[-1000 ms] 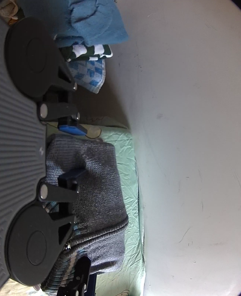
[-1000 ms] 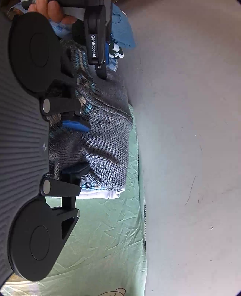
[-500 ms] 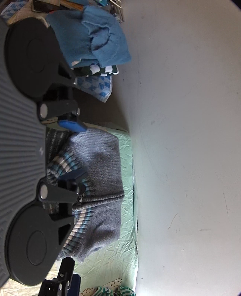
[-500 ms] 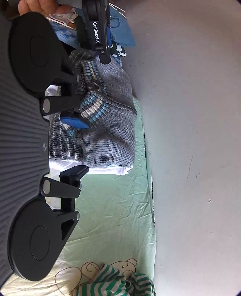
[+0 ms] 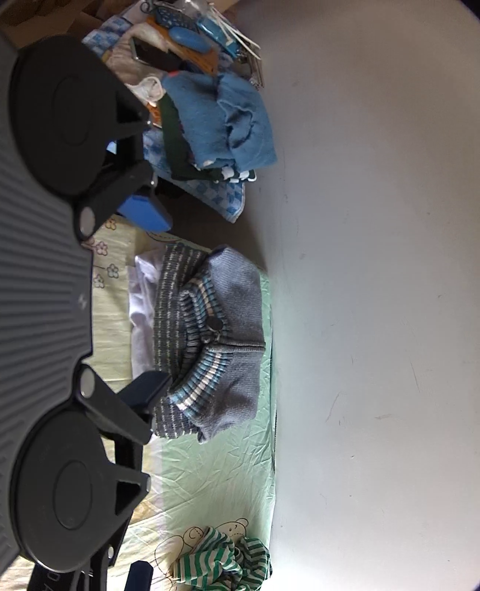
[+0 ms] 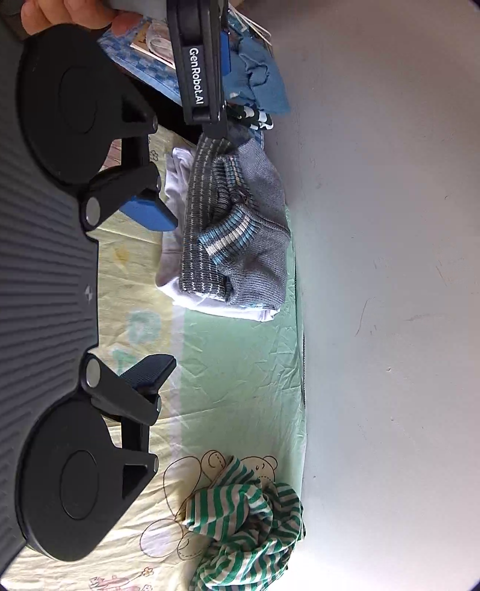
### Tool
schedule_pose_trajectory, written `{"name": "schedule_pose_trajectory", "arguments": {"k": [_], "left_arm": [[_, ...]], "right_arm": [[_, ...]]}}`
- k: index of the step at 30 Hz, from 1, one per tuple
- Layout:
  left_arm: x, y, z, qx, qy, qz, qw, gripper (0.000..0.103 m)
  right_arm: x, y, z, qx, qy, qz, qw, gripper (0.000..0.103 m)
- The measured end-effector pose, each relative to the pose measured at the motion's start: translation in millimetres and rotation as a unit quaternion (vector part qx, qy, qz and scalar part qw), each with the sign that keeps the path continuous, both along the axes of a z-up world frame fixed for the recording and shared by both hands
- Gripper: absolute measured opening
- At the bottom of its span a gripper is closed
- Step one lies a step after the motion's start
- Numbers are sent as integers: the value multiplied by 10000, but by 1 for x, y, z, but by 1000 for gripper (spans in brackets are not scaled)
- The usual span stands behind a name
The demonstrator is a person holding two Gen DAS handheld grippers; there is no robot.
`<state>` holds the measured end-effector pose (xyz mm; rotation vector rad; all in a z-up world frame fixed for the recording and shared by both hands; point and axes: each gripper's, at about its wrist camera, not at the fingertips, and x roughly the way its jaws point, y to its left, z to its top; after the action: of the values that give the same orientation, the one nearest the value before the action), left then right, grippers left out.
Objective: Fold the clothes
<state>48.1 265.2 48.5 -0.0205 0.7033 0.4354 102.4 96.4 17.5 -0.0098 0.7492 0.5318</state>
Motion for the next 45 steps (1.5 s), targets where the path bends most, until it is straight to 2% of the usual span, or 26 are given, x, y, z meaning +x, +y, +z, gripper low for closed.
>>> {"name": "schedule_pose_trajectory", "arguments": {"k": [4, 6, 11, 18, 22, 26, 30, 32, 37, 40, 45], "left_arm": [[-32, -30, 2, 58, 45, 226, 9997, 95], [-49, -41, 2, 11, 111, 335, 9994, 96], [-94, -62, -1, 138, 255, 661, 9974, 100], [-148, -73, -2, 23, 284, 893, 9956, 103], [-164, -64, 0, -172, 273, 873, 9957, 103], [-178, -49, 6, -248, 188, 684, 9972, 103], [-186, -30, 14, -360, 155, 394, 9985, 103], [-189, -24, 18, -298, 86, 354, 9989, 103], [-190, -13, 27, -159, 49, 224, 9996, 103], [-186, -8, 28, -147, 48, 104, 9998, 103], [-184, 3, 21, -426, 108, 22, 9990, 103]], "right_arm": [[-21, -14, 6, -211, -130, 110, 9996, 90], [-31, -24, 6, -281, -129, 226, 9993, 90], [-68, -56, 7, -13, -88, 278, 9996, 90], [-114, -62, 5, -244, -67, 442, 9987, 90], [-135, -60, 12, -312, -95, 425, 9986, 90], [-146, -55, 22, -234, -180, 162, 9994, 92], [-152, -38, 34, -560, -136, -56, 9983, 94], [-157, -30, 41, -644, -117, -74, 9978, 94], [-176, -20, 57, -539, -425, -253, 9973, 94], [-177, -15, 57, -510, -429, -440, 9968, 94], [-170, -10, 42, -383, -188, -800, 9959, 94]]}}
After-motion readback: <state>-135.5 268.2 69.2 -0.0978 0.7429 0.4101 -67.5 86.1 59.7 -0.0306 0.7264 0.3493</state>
